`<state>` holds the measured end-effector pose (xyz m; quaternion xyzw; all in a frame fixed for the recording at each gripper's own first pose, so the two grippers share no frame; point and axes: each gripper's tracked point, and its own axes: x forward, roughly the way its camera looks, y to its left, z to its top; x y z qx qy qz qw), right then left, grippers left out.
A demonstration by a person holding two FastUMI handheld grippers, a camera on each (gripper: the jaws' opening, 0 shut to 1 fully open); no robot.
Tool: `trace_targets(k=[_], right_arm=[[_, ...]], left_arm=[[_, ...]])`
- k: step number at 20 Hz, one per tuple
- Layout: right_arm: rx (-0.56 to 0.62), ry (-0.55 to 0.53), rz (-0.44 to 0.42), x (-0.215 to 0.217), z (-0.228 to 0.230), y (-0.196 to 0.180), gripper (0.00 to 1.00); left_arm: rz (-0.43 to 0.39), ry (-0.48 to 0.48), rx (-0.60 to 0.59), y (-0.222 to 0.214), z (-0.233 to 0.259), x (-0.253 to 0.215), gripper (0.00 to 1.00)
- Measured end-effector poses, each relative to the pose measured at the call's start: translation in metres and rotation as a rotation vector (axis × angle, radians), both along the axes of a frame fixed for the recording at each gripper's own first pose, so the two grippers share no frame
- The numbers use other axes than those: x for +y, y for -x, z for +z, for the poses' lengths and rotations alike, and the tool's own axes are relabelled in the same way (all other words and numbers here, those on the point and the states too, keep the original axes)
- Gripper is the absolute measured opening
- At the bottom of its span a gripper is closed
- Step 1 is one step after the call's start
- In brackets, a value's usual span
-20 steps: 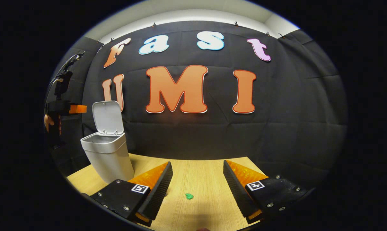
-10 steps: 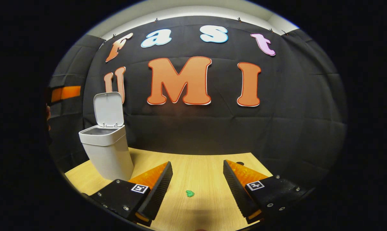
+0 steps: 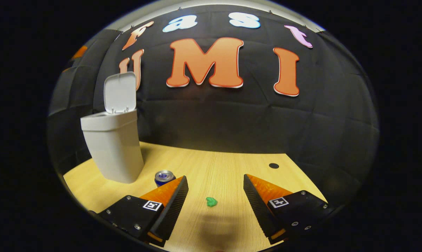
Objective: Press the lid of the desktop garbage bin to open it, pick up the crumpled paper on the desktop and throw it into the bin, then pick up the pop can on the desktop and drop it into the bin, and finally close the garbage bin lid.
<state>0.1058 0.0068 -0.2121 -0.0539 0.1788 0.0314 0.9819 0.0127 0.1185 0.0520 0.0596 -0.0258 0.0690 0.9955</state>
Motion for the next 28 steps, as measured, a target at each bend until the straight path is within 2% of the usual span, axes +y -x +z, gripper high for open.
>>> trace_targets(k=[2, 8, 9, 11, 12, 13, 14, 17, 20, 21, 22, 23, 24, 25, 26, 27, 28], right_arm=[[0.039, -0.028, -0.009, 0.002, -0.020, -0.006, 0.95], [0.121, -0.008, -0.016, 0.002, -0.076, -0.034, 0.95], [0.140, -0.006, -0.021, 0.002, -0.084, -0.038, 0.95], [0.176, 0.001, -0.025, 0.003, -0.102, -0.045, 0.95], [0.193, 0.007, -0.028, 0.003, -0.112, -0.048, 0.95], [0.214, 0.007, -0.034, 0.002, -0.121, -0.051, 0.95], [0.234, 0.007, -0.043, 0.000, -0.129, -0.053, 0.95], [0.292, 0.009, -0.070, -0.002, -0.152, -0.058, 0.95], [0.329, 0.006, -0.090, -0.003, -0.167, -0.065, 0.95], [0.338, -0.003, -0.099, -0.002, -0.167, -0.065, 0.96], [0.346, -0.012, -0.099, 0.000, -0.171, -0.066, 0.95], [0.362, -0.004, -0.105, 0.000, -0.174, -0.067, 0.90], [0.367, 0.002, -0.103, 0.001, -0.174, -0.065, 0.85], [0.369, 0.008, -0.098, 0.002, -0.175, -0.066, 0.76], [0.369, 0.016, -0.092, 0.004, -0.175, -0.066, 0.63], [0.372, 0.018, -0.084, 0.008, -0.176, -0.066, 0.58], [0.373, 0.023, -0.083, 0.009, -0.176, -0.064, 0.53]], left_arm=[[0.004, -0.017, 0.002, 0.005, 0.002, 0.003, 0.99], [0.026, -0.078, 0.004, 0.020, 0.010, 0.009, 0.99], [0.031, -0.093, 0.002, 0.022, 0.013, 0.011, 0.94], [0.044, -0.118, -0.003, 0.027, 0.017, 0.015, 0.94], [0.049, -0.128, -0.004, 0.029, 0.019, 0.016, 0.99], [0.055, -0.134, -0.004, 0.031, 0.021, 0.016, 0.99], [0.057, -0.139, -0.001, 0.032, 0.020, 0.017, 0.94], [0.069, -0.142, 0.015, 0.033, 0.018, 0.022, 0.99], [0.072, -0.132, 0.037, 0.032, 0.013, 0.027, 0.99], [0.075, -0.134, 0.036, 0.032, 0.015, 0.029, 0.94], [0.082, -0.138, 0.035, 0.033, 0.015, 0.034, 0.94], [0.091, -0.137, 0.035, 0.032, 0.015, 0.039, 0.94], [0.097, -0.129, 0.039, 0.031, 0.012, 0.043, 0.99], [0.103, -0.120, 0.047, 0.030, 0.008, 0.047, 0.94], [0.105, -0.111, 0.056, 0.029, 0.005, 0.049, 0.99], [0.104, -0.104, 0.064, 0.028, 0.001, 0.050, 0.99], [0.102, -0.101, 0.069, 0.026, -0.001, 0.050, 0.94]])
